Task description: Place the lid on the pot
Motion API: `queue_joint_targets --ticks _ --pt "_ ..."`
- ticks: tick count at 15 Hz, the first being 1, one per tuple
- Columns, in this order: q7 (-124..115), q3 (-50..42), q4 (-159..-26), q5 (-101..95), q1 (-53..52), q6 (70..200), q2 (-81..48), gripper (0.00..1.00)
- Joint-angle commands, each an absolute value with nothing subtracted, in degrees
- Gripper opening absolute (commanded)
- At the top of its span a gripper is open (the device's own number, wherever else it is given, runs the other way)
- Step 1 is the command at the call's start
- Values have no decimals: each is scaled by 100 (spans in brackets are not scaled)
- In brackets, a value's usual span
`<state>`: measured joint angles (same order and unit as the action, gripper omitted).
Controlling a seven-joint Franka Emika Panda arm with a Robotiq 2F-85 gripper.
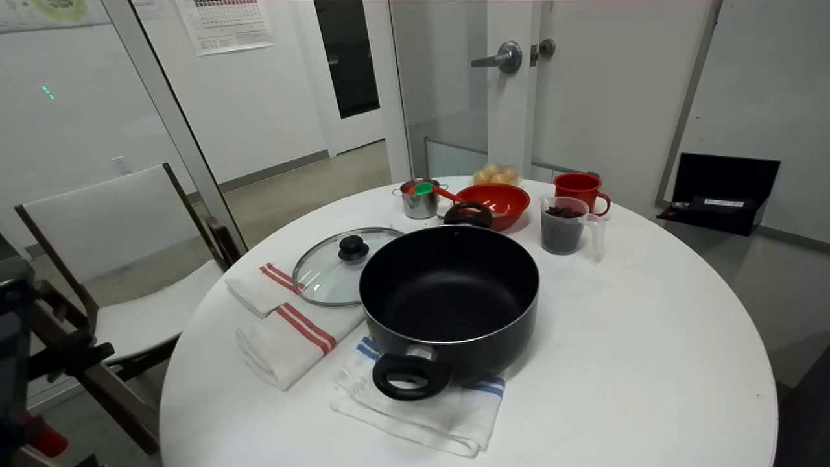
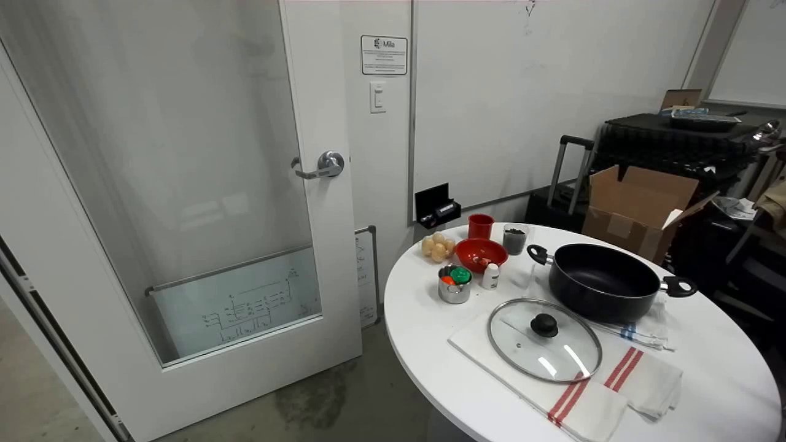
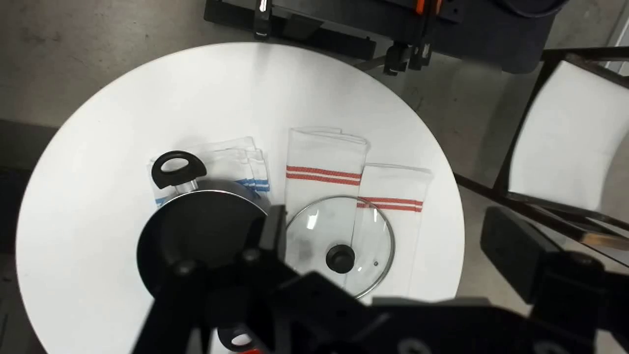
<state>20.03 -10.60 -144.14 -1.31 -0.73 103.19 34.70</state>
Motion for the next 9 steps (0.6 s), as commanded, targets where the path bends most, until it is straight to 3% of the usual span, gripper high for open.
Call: queue_joint_targets --ticks 1,9 --pt "2032 -1003 -14406 -99 -9 10310 3461 100" --pt "2267 -747 -14015 -56 -369 10858 2206 100"
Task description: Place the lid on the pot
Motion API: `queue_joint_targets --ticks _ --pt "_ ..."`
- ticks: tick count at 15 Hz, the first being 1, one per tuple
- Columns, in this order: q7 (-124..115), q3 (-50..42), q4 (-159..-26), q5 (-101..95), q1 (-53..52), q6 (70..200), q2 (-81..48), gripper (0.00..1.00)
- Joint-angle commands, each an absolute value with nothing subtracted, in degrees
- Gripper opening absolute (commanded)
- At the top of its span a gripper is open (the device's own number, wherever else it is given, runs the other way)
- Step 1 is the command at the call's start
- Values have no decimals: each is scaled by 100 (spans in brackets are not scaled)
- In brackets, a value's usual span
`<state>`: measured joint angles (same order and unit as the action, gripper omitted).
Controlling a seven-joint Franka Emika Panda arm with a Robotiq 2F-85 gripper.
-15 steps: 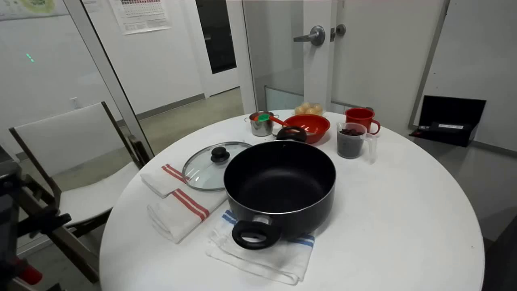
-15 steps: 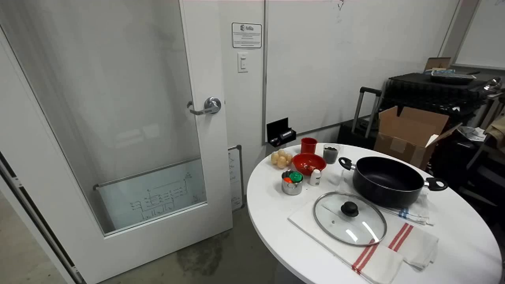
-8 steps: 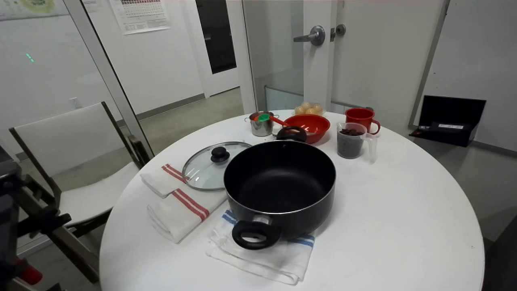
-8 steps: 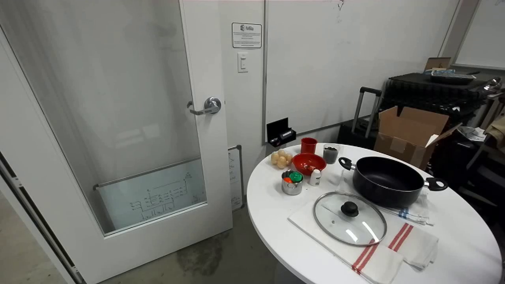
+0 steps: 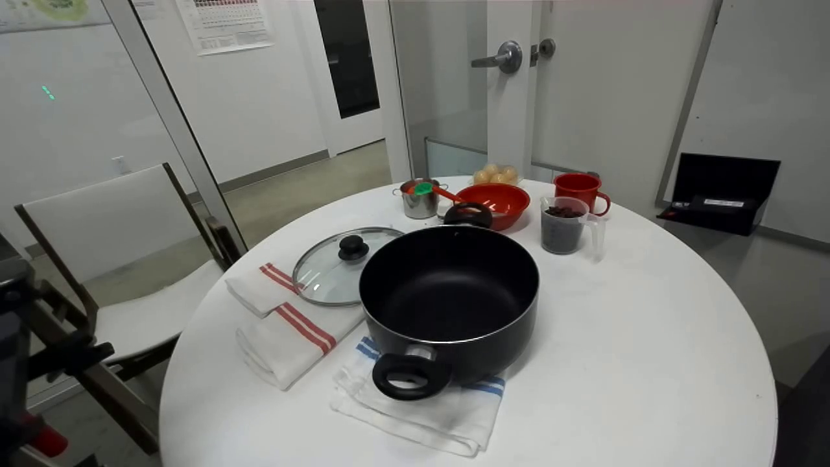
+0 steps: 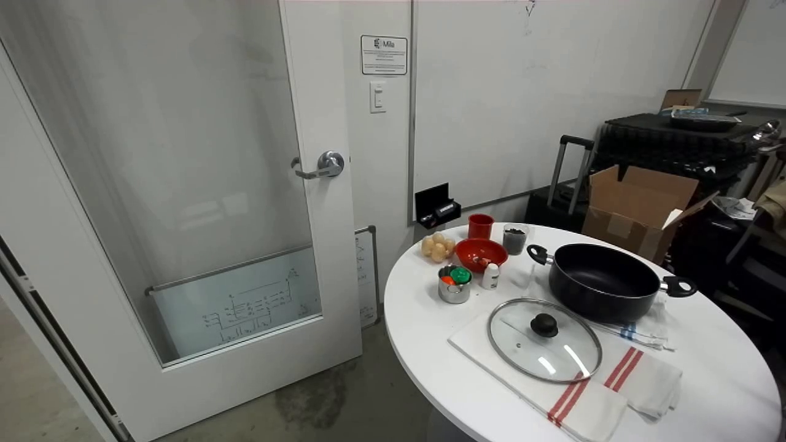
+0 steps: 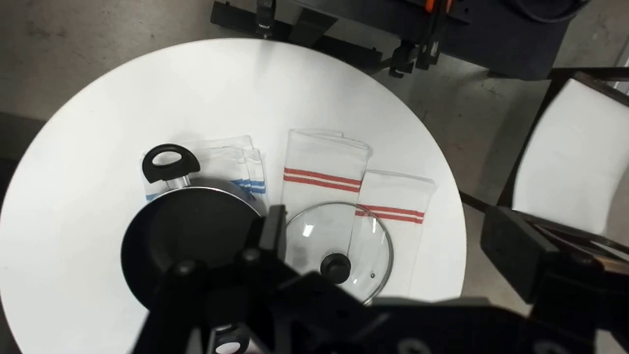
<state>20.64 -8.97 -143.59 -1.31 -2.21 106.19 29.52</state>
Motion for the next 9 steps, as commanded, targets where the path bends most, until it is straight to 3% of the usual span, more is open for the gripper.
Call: queue_joint_targets --ticks 1,9 --pt "2284 -685 -13924 -71 -411 10916 1977 100" --pt "2246 36 -12664 -481 -524 11741 -408 100"
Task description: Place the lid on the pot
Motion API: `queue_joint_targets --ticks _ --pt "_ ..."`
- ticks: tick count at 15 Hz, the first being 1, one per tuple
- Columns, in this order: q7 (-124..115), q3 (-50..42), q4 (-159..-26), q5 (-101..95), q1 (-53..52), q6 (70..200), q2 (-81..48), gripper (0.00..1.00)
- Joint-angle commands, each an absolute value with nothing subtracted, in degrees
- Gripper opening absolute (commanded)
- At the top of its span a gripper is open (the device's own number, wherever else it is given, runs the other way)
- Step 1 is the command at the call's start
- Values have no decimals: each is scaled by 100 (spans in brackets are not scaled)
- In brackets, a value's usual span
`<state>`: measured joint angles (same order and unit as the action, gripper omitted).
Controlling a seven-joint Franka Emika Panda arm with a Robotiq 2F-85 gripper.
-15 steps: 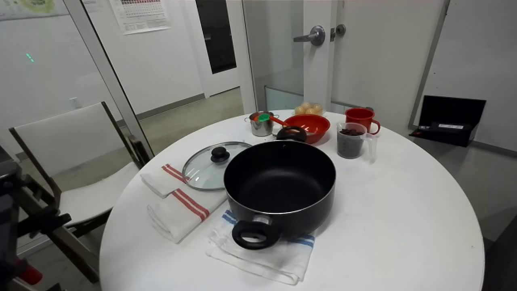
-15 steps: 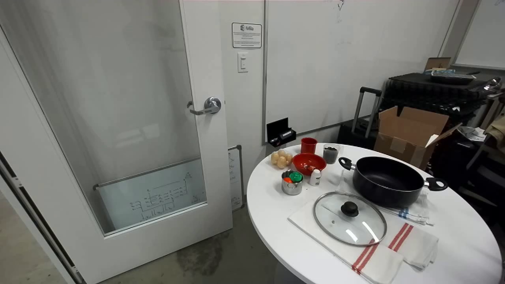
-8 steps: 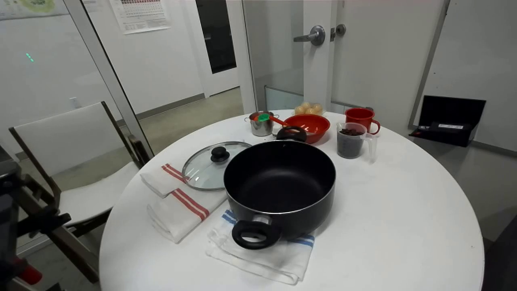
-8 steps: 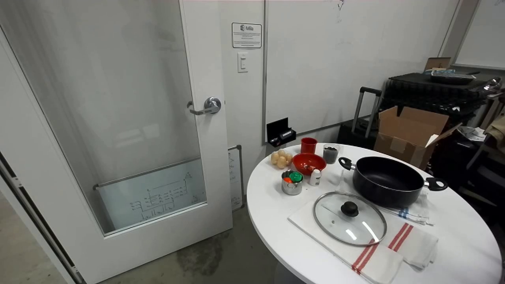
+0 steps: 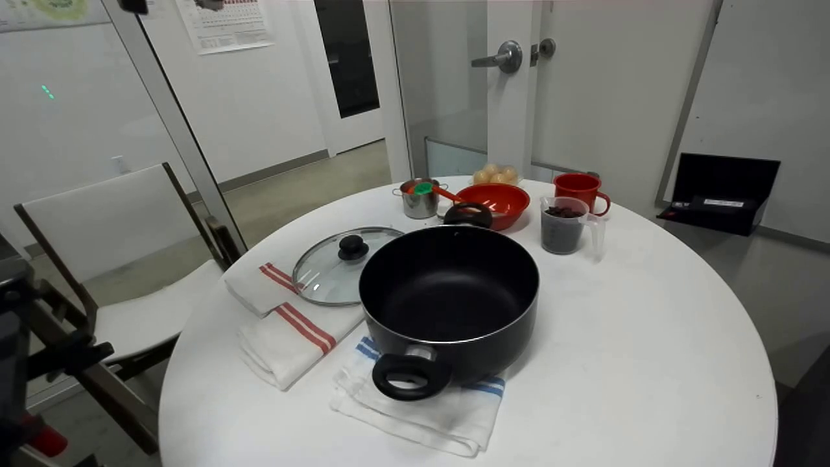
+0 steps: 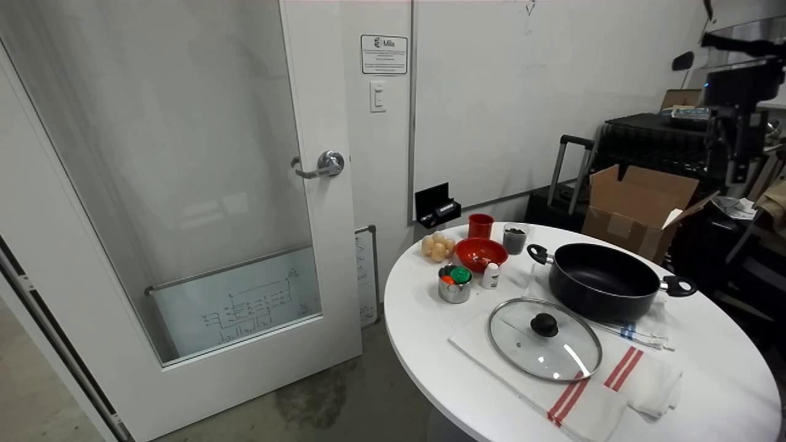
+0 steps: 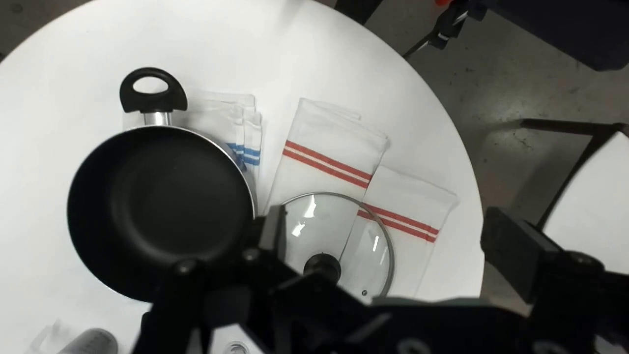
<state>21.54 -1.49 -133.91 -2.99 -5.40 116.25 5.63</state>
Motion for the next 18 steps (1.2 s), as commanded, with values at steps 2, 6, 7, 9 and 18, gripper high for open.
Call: queue_joint_targets --ticks 2,6,7,9,18 --pt "2151 193 -12273 -721 -526 11953 -1012 100" --pt "2140 401 -11504 -1015 -546 12374 -2161 100" --pt "2135 435 -11318 -1086 -559 12482 -2438 100" --pt "2125 480 -10971 -1215 -584 12722 -2966 100" --pt "2106 508 -10001 -1492 -774 13440 -4579 100"
